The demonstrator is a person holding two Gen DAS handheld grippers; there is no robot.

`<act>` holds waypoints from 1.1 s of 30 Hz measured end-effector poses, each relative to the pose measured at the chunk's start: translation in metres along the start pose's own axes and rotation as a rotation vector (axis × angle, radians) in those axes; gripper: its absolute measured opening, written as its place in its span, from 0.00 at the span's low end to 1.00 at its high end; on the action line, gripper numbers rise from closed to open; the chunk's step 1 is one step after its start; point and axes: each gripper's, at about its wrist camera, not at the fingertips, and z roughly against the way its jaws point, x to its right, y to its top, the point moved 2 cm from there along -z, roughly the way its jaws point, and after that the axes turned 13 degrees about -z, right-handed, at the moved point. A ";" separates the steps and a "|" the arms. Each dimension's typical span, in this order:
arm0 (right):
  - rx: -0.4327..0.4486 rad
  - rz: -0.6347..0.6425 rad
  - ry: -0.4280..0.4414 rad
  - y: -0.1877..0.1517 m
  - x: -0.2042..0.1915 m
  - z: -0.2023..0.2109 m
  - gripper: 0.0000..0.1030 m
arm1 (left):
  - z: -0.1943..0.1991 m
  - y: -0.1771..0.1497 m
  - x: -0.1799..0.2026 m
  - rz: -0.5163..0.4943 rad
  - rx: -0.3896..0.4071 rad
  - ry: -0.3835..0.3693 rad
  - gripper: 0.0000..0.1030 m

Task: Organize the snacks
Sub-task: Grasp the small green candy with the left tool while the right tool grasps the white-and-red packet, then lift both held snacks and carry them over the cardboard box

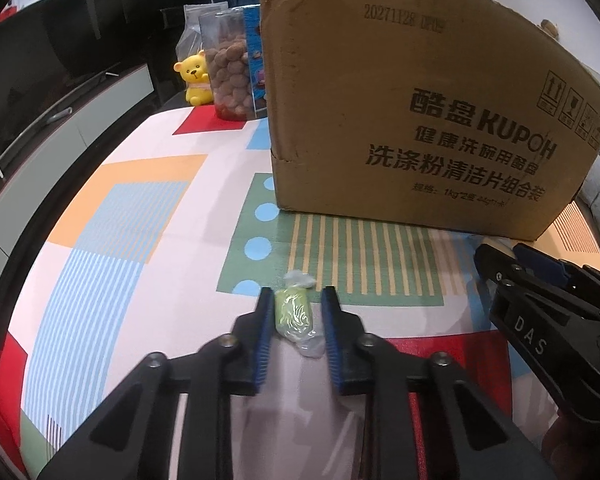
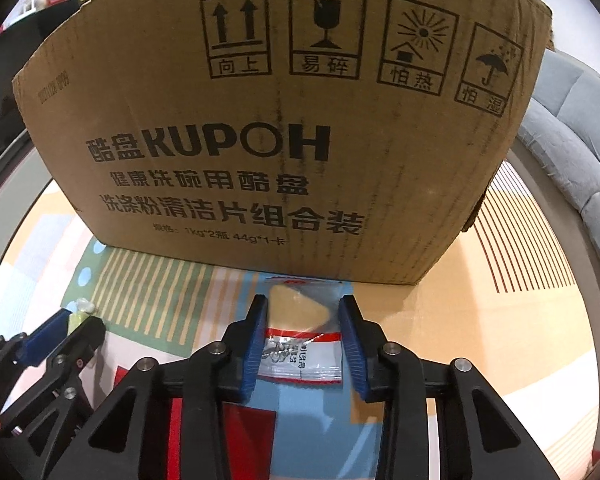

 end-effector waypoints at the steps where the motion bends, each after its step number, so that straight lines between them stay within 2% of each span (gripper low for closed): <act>1: 0.000 0.001 0.000 0.000 0.000 0.000 0.35 | 0.000 0.000 0.000 0.001 -0.001 0.000 0.19; 11: 0.021 0.015 0.010 0.000 -0.002 0.023 0.33 | 0.008 0.000 -0.006 -0.003 -0.001 0.017 0.18; 24: 0.087 0.030 0.033 -0.002 0.001 0.081 0.33 | 0.048 0.010 -0.013 -0.001 0.052 0.031 0.18; 33: 0.138 0.031 0.050 0.014 -0.003 0.114 0.33 | 0.081 0.023 -0.016 0.000 0.100 0.028 0.18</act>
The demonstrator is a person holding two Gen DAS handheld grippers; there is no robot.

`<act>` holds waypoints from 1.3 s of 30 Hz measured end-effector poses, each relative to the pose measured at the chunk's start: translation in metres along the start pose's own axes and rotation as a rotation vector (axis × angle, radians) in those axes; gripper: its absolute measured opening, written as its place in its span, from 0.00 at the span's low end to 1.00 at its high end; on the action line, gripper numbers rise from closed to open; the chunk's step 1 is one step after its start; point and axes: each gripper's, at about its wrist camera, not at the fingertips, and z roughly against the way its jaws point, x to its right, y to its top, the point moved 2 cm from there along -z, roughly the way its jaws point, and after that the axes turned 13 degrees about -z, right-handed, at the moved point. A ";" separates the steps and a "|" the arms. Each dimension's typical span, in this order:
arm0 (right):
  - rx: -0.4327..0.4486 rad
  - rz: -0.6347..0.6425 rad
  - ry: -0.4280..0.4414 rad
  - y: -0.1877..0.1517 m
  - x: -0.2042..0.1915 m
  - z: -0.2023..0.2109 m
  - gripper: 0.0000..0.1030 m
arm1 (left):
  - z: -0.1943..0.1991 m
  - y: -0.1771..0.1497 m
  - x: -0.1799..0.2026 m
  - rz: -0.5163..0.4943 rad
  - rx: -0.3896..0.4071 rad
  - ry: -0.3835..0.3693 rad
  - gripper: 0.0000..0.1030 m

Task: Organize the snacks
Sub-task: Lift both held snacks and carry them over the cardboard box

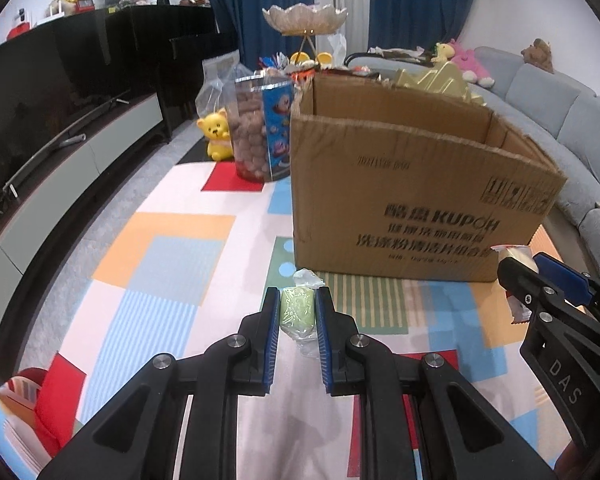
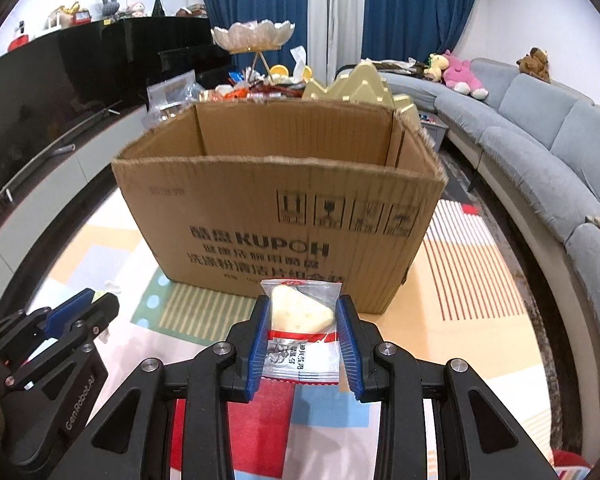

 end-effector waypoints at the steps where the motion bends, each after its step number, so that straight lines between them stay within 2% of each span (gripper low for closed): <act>1: 0.006 -0.001 0.002 0.002 0.000 0.004 0.33 | 0.002 0.002 0.000 0.000 0.003 0.000 0.18; 21: 0.109 -0.018 0.032 0.031 0.000 0.064 0.33 | 0.059 0.039 -0.002 -0.024 0.112 0.006 0.18; 39: 0.188 -0.025 0.047 0.070 -0.001 0.088 0.33 | 0.076 0.086 -0.001 -0.056 0.178 -0.024 0.18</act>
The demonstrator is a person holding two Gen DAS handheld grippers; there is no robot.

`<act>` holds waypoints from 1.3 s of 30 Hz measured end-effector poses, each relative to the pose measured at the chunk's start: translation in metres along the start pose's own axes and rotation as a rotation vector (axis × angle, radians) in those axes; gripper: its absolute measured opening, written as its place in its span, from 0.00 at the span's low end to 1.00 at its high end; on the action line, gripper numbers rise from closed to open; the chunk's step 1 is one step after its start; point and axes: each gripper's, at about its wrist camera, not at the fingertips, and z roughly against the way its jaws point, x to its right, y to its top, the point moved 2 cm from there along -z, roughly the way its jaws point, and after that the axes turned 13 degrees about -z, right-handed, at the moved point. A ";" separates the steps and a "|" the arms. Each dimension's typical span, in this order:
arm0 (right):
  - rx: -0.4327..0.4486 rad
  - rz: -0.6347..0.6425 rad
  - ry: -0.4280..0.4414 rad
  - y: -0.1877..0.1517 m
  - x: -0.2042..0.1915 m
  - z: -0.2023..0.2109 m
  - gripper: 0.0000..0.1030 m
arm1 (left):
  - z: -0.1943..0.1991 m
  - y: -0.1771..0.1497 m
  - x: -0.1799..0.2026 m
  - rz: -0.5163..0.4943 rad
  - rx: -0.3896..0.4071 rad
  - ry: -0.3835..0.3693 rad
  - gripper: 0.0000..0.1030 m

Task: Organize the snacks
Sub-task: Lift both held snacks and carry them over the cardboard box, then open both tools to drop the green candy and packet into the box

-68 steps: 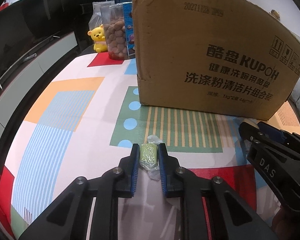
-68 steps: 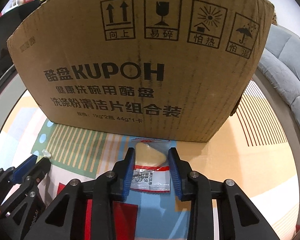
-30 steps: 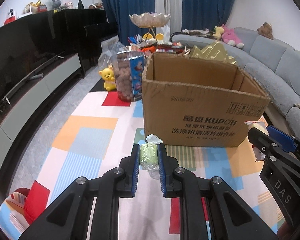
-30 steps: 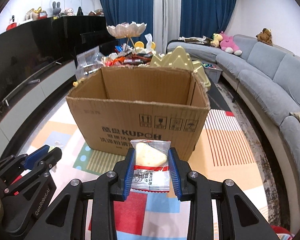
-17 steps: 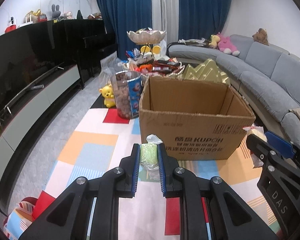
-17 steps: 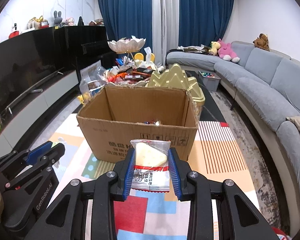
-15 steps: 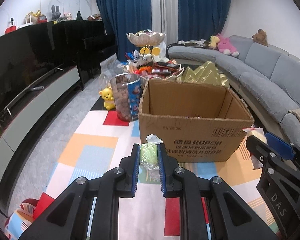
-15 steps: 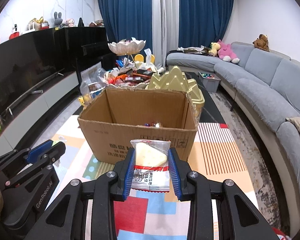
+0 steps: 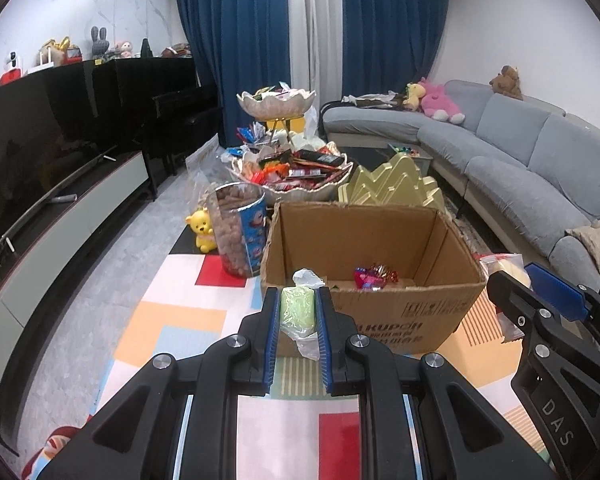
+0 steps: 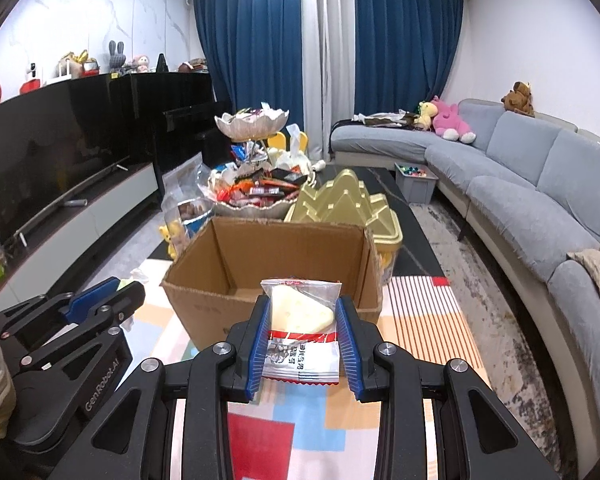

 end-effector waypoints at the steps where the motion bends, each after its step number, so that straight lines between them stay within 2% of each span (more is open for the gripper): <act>1: 0.003 0.000 0.001 0.001 0.000 0.000 0.33 | 0.000 0.002 0.000 0.000 0.002 -0.002 0.18; 19: 0.036 0.006 0.010 0.041 -0.009 -0.020 0.33 | -0.025 0.044 -0.008 -0.026 0.024 -0.051 0.18; 39: -0.024 0.006 -0.003 0.060 -0.004 -0.080 0.33 | -0.086 0.063 -0.005 -0.055 -0.024 -0.108 0.18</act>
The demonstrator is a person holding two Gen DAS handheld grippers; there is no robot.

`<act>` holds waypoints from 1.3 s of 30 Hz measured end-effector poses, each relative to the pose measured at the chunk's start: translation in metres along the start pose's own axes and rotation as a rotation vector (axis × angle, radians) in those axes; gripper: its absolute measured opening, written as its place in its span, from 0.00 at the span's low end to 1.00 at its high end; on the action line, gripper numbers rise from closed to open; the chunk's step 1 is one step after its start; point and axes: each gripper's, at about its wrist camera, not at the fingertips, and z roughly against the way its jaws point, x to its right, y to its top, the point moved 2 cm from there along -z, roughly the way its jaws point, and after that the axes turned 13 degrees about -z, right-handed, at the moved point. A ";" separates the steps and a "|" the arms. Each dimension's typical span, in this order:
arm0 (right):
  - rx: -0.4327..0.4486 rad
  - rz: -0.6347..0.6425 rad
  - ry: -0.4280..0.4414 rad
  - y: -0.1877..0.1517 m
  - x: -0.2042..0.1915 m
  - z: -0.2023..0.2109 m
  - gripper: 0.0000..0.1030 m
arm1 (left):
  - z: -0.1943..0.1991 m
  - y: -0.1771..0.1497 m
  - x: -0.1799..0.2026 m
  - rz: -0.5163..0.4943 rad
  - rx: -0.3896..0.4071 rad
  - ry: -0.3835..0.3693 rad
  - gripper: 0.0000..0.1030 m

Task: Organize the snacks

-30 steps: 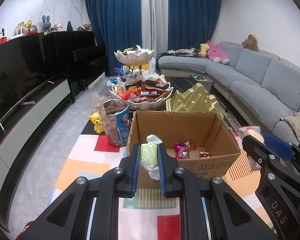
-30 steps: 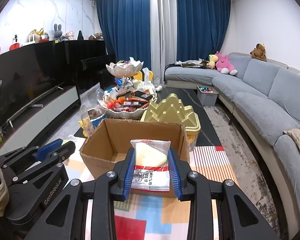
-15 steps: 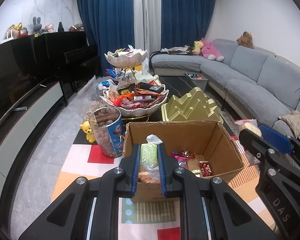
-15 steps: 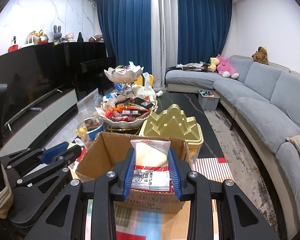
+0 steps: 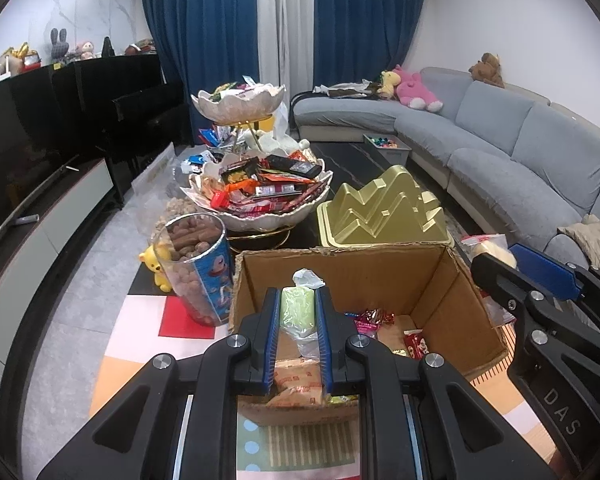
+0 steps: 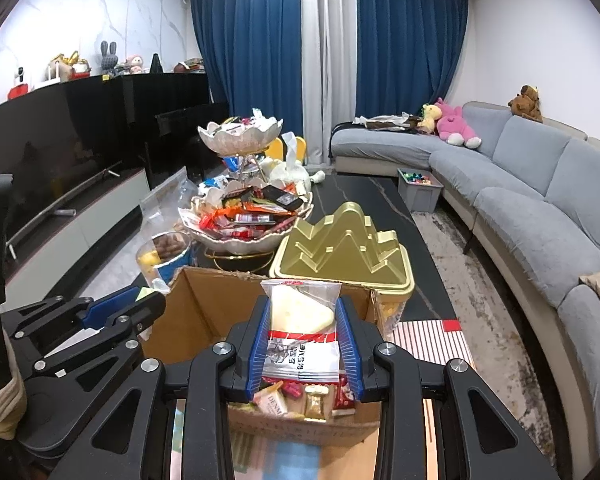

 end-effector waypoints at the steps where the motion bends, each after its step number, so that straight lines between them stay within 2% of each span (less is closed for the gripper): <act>1: -0.008 -0.003 0.000 0.000 0.001 -0.004 0.33 | -0.003 0.000 0.000 0.001 -0.004 -0.005 0.18; 12: -0.079 0.002 0.010 -0.008 0.003 -0.031 0.34 | -0.027 -0.006 0.001 -0.011 -0.047 -0.033 0.20; 14: -0.079 0.000 0.005 -0.009 0.003 -0.032 0.35 | -0.028 -0.008 0.000 -0.009 -0.048 -0.028 0.27; 16: -0.073 0.005 -0.002 -0.009 0.002 -0.031 0.45 | -0.026 -0.009 -0.001 -0.010 -0.043 -0.018 0.39; 18: -0.058 0.006 -0.007 -0.008 0.002 -0.028 0.58 | -0.024 -0.009 -0.003 -0.009 -0.039 -0.008 0.45; 22: -0.044 0.007 -0.013 -0.006 0.002 -0.021 0.61 | -0.018 -0.009 -0.009 0.009 -0.033 0.022 0.65; 26: -0.026 0.001 -0.021 -0.003 0.003 -0.012 0.67 | -0.010 -0.008 -0.013 0.020 -0.027 0.035 0.71; 30: -0.018 -0.008 -0.027 -0.002 0.004 -0.001 0.68 | 0.002 -0.008 -0.012 0.023 -0.020 0.053 0.79; 33: -0.006 -0.013 -0.034 0.000 0.007 0.009 0.73 | 0.013 -0.009 -0.013 0.028 -0.015 0.054 0.82; 39: 0.013 -0.013 -0.037 0.000 0.007 0.029 0.73 | 0.034 -0.011 -0.012 0.029 0.004 0.071 0.86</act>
